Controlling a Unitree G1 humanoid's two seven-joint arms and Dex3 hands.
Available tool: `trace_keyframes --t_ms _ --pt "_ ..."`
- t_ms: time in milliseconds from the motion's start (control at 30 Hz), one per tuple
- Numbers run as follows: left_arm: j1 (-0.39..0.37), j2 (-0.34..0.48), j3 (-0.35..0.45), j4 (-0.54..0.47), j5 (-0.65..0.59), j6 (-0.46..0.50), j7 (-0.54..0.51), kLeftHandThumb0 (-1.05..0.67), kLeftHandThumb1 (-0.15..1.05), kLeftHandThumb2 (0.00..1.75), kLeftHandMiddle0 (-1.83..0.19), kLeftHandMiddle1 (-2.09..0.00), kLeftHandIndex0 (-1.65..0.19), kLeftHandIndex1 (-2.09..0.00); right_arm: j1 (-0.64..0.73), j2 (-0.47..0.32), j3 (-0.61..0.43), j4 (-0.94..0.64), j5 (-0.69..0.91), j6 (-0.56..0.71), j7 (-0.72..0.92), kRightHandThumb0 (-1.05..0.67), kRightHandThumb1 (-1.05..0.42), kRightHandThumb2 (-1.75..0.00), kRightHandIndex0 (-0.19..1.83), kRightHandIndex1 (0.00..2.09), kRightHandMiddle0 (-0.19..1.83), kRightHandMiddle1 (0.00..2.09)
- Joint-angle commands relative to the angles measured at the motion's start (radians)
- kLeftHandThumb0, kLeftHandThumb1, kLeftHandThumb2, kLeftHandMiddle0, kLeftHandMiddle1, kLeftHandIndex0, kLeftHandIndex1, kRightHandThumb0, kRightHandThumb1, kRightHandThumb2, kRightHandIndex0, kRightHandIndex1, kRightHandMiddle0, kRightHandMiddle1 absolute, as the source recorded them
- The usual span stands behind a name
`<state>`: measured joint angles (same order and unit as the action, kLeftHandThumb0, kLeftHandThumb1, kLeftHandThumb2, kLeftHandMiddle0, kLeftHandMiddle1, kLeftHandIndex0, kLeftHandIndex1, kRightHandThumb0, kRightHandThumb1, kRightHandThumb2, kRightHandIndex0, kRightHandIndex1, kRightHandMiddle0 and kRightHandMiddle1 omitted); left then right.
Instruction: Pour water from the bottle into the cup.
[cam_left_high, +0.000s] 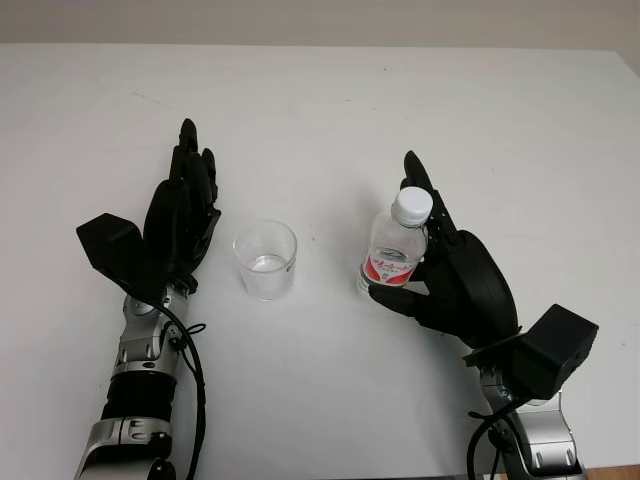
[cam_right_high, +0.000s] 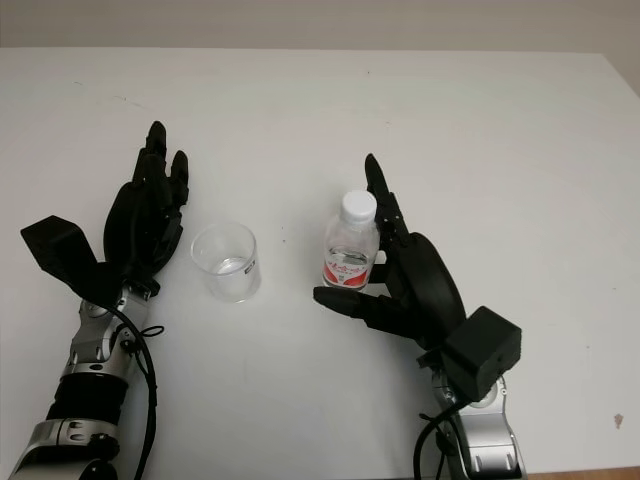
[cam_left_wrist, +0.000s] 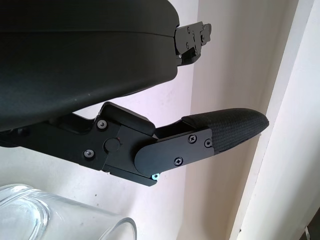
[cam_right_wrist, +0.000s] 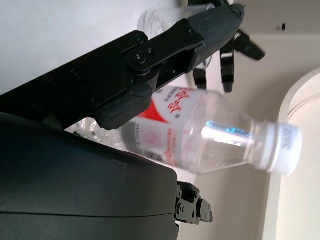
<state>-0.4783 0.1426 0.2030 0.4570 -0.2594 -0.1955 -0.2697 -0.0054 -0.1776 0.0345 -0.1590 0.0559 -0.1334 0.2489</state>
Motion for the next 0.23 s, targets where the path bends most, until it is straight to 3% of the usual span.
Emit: trace_keyframes --t_ms 0,200 --pt "-0.009 -0.001 -0.001 -0.002 0.002 -0.011 -0.003 -0.83 1.05 0.71 0.19 -0.05 0.19 -0.02 0.005 0.009 -0.012 0.025 -0.008 -0.019 -0.017 -1.05 -0.91 -0.06 -0.19 0.00 -0.19 0.00" --pt "-0.002 -0.004 -0.001 -0.009 -0.001 -0.015 -0.003 -0.82 1.05 0.71 0.19 -0.04 0.19 -0.01 -0.007 0.015 -0.023 0.079 -0.009 -0.046 -0.041 -1.04 -0.90 -0.05 -0.19 0.00 -0.19 0.00"
